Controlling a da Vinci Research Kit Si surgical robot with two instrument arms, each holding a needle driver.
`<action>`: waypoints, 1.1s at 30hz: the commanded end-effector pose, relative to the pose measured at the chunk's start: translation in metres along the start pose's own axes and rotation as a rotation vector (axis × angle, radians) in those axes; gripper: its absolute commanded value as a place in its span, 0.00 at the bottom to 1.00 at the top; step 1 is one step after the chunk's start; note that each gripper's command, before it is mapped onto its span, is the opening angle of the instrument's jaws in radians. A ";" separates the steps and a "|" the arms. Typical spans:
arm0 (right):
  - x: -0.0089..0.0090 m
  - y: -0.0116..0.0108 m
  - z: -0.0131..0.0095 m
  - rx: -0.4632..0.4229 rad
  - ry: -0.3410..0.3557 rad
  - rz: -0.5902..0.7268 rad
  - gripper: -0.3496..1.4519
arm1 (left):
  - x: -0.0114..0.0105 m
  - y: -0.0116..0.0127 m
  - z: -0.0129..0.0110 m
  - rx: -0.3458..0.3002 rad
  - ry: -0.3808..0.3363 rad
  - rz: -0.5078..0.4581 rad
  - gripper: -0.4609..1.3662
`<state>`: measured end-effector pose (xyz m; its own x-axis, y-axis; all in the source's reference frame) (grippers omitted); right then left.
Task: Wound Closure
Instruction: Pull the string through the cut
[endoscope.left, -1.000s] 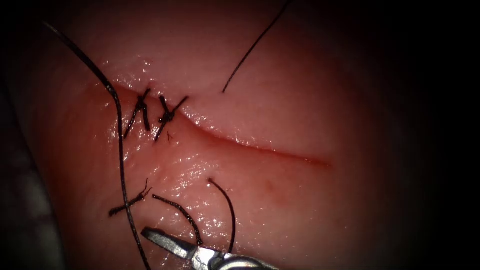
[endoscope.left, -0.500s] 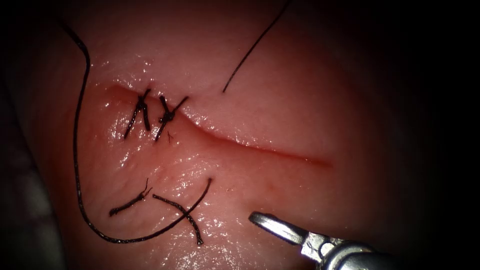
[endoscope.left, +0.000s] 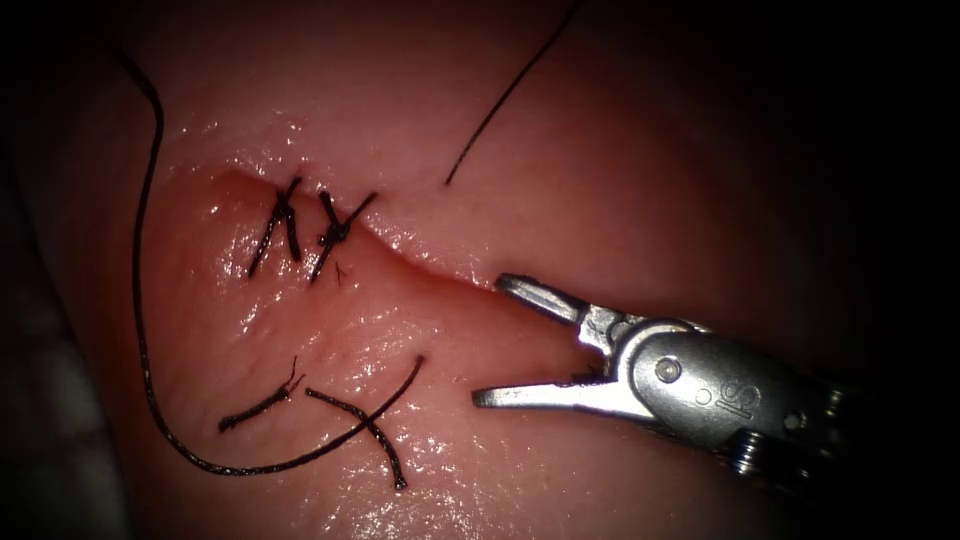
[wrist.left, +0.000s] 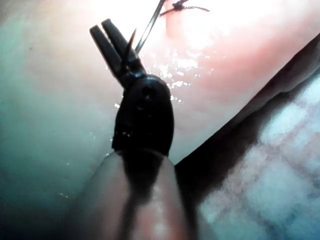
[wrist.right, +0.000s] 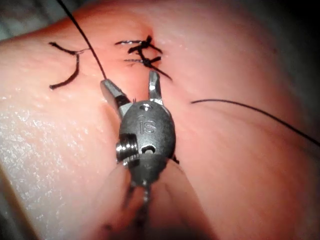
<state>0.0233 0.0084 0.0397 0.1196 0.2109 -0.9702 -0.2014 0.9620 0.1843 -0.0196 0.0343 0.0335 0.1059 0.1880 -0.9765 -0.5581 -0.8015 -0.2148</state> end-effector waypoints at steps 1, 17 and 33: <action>-0.0003 0.0000 0.0003 0.007 -0.007 -0.004 0.84 | 0.0000 0.0000 0.0000 -0.002 0.000 -0.001 0.06; -0.0018 -0.0014 0.0031 0.030 -0.048 -0.024 0.69 | 0.0000 0.0002 0.0000 -0.002 0.001 -0.005 0.06; -0.0008 -0.0032 0.0005 0.103 -0.040 -0.030 0.00 | -0.0002 0.0005 0.0002 -0.004 0.004 -0.003 0.06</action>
<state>0.0244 0.0047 0.0393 0.1615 0.1870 -0.9690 -0.0915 0.9805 0.1740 -0.0202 0.0340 0.0336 0.1107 0.1874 -0.9760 -0.5560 -0.8023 -0.2171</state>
